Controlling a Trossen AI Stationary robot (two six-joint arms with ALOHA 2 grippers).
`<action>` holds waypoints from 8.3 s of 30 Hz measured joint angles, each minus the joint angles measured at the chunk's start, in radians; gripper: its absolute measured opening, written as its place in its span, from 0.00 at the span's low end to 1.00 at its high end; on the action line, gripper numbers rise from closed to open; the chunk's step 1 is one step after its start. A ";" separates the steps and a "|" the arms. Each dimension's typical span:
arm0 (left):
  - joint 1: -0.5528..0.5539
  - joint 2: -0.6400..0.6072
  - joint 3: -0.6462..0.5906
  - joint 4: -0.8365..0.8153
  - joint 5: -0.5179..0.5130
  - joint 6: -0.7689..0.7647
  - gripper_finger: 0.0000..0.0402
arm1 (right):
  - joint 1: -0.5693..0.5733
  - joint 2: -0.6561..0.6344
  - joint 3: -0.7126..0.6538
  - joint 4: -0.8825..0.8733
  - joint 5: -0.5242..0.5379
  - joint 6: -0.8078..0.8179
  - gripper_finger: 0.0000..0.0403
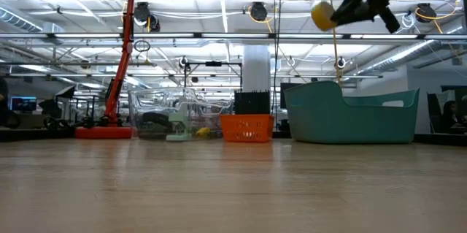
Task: Pick and place Stapler, Stapler remover, tape
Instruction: Put the yellow tape into the green bin, then adjust the bins
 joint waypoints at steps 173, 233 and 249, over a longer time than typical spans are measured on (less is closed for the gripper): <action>-0.144 0.023 0.000 0.009 -0.227 -0.044 0.46 | -0.493 0.496 -0.152 -0.010 -0.380 -0.693 0.00; -0.216 0.024 -0.156 0.159 -0.167 -0.120 0.46 | -0.083 0.979 0.425 0.075 -0.539 -0.769 0.25; -0.252 0.024 -0.156 0.175 -0.202 -0.156 0.46 | -0.230 1.034 0.425 0.088 -0.554 -0.797 0.44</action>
